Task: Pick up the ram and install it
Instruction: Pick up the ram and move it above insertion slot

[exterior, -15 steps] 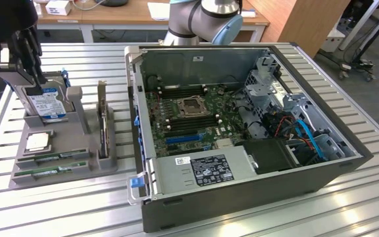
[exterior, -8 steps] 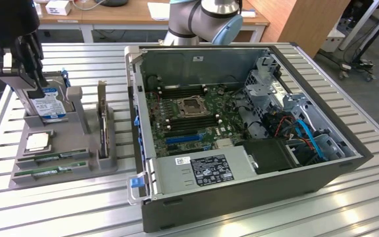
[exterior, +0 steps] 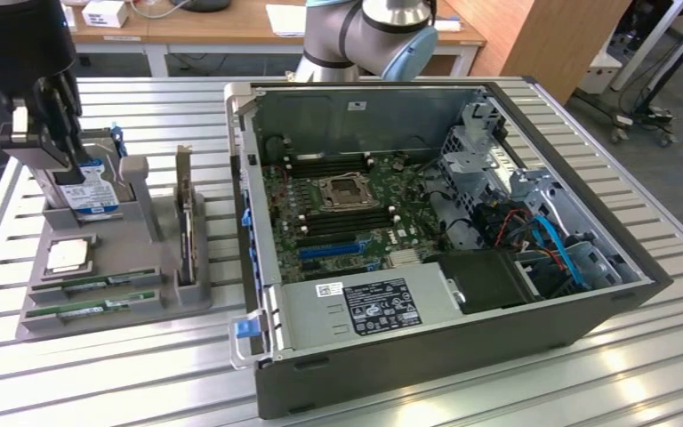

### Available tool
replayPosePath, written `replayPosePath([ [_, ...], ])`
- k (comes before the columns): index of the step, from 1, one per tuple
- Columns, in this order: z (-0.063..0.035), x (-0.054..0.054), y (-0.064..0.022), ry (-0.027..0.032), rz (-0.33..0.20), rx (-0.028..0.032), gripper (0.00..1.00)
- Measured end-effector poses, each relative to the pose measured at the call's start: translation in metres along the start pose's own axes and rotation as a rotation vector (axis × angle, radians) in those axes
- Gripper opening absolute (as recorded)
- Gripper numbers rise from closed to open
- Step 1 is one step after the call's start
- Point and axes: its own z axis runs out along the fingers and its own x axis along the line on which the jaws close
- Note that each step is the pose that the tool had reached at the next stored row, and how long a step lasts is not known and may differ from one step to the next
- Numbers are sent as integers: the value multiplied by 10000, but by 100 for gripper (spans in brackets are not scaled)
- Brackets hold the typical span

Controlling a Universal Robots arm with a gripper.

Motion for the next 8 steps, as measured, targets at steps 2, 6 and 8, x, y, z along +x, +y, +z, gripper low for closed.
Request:
replayPosePath([
  [2,22,0,-1,1,0,-1,36],
  [6,67,1,-3,0,0,-1,36],
  [8,92,2,-4,1,0,-1,36],
])
